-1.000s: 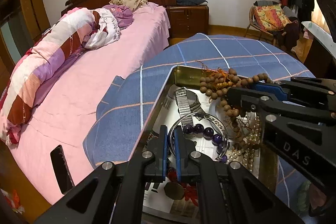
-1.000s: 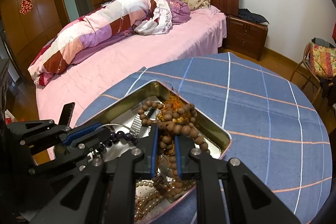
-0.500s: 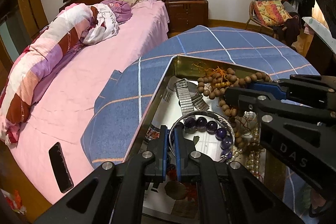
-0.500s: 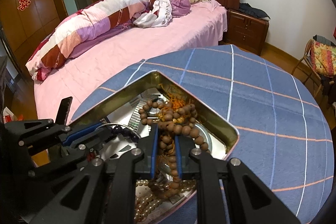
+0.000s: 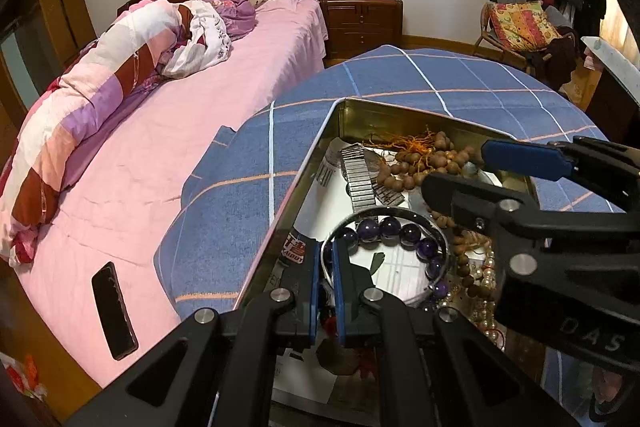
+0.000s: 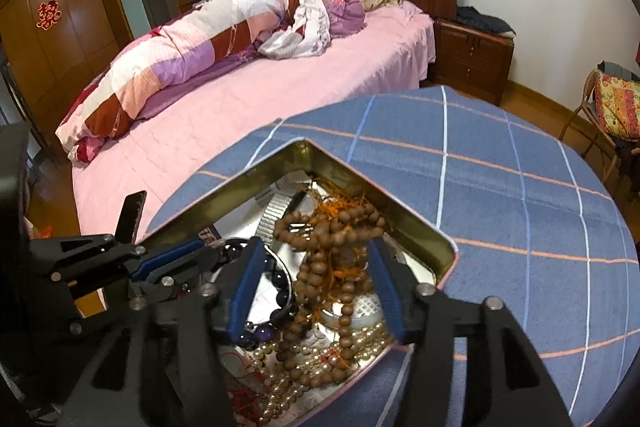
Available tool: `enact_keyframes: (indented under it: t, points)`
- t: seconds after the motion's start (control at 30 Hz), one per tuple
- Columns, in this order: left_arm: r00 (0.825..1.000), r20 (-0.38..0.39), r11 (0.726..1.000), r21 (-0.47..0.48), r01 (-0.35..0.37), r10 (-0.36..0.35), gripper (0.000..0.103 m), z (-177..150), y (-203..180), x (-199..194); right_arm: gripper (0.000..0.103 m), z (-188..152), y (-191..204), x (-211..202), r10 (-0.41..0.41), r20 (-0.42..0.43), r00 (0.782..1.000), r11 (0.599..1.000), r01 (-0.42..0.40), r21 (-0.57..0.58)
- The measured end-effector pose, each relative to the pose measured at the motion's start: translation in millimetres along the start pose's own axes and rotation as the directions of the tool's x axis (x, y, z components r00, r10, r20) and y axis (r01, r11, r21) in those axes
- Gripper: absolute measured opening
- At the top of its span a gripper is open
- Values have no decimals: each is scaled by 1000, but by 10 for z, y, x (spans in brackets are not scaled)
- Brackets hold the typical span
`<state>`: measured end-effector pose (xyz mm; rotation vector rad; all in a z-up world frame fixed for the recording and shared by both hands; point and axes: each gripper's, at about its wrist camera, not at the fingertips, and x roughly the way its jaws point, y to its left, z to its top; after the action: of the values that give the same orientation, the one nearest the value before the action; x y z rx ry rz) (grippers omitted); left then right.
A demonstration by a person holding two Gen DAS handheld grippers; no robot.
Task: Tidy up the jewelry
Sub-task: 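Lower the silver bangle into the tin with the left tool while the right tool drops the wooden beads in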
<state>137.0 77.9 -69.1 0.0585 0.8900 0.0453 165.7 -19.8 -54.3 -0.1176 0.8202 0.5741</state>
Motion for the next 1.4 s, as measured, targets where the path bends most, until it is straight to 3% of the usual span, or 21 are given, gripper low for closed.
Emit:
enact_keyframes:
  t: [0.07, 0.13, 0.2, 0.4, 0.47, 0.6, 0.77, 1.4]
  points:
    - [1000, -2, 1000, -2, -2, 2, 11, -1, 8, -11, 58, 3, 17, -13, 2, 2, 1000, 1000, -2, 1]
    - [1000, 3, 1000, -6, 2, -2, 33, -5, 14, -35, 61, 6, 30, -25, -3, 7, 1000, 1000, 3, 2]
    - [1000, 7, 999, -15, 30, -30, 41, -17, 10, -62, 65, -7, 36, -41, -7, 14, 1000, 1000, 7, 3]
    - [1000, 28, 1000, -2, 10, -10, 48, -33, -21, -127, 68, -18, 33, -101, -6, 27, 1000, 1000, 6, 10]
    - [999, 33, 1000, -11, 12, -12, 50, -33, -7, -155, 73, -28, 24, -128, -9, 34, 999, 1000, 8, 13]
    - [999, 42, 999, -22, 31, -30, 62, -53, -9, -207, 76, -50, 9, -170, -11, 42, 999, 1000, 10, 16]
    - [998, 56, 1000, -23, 19, -17, 67, -84, -16, -292, 82, -92, -3, -255, -14, 47, 999, 1000, 13, 13]
    - [996, 93, 996, -86, -11, 19, 70, -248, 48, -624, 92, -306, -16, -572, -5, 67, 998, 1000, 3, 26]
